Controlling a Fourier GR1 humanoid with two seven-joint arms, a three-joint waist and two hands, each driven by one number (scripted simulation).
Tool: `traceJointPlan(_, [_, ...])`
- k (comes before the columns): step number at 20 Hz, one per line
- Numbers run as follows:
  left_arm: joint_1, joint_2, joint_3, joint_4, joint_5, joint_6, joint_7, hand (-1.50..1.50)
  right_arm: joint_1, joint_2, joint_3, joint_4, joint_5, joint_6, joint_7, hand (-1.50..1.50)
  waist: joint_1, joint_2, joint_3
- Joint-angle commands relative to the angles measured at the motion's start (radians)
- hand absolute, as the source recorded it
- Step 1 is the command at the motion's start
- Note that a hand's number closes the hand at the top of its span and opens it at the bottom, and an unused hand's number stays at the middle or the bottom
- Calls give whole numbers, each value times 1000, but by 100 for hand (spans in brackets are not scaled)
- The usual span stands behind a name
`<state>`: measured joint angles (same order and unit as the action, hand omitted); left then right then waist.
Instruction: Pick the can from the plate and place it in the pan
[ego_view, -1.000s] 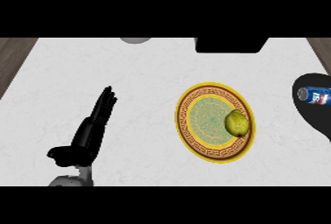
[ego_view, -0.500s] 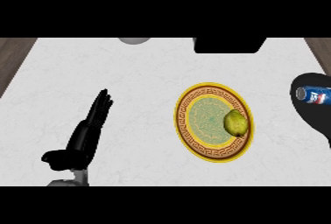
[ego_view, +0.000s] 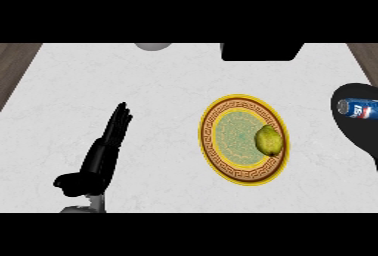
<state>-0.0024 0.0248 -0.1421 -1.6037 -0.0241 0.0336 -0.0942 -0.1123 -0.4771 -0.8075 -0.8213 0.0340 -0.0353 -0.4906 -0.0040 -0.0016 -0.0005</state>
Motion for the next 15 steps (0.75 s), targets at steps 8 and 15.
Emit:
traceJointPlan(8, [-1,8,27,16,17,-46,-3,0,60,34,114,-141,-10,-125,104,-150,4,1,0])
traceJointPlan(15, [16,23,34,-4,26,-48,4,0,122,81,159,-238,49,-222,97,-150,5,1,0])
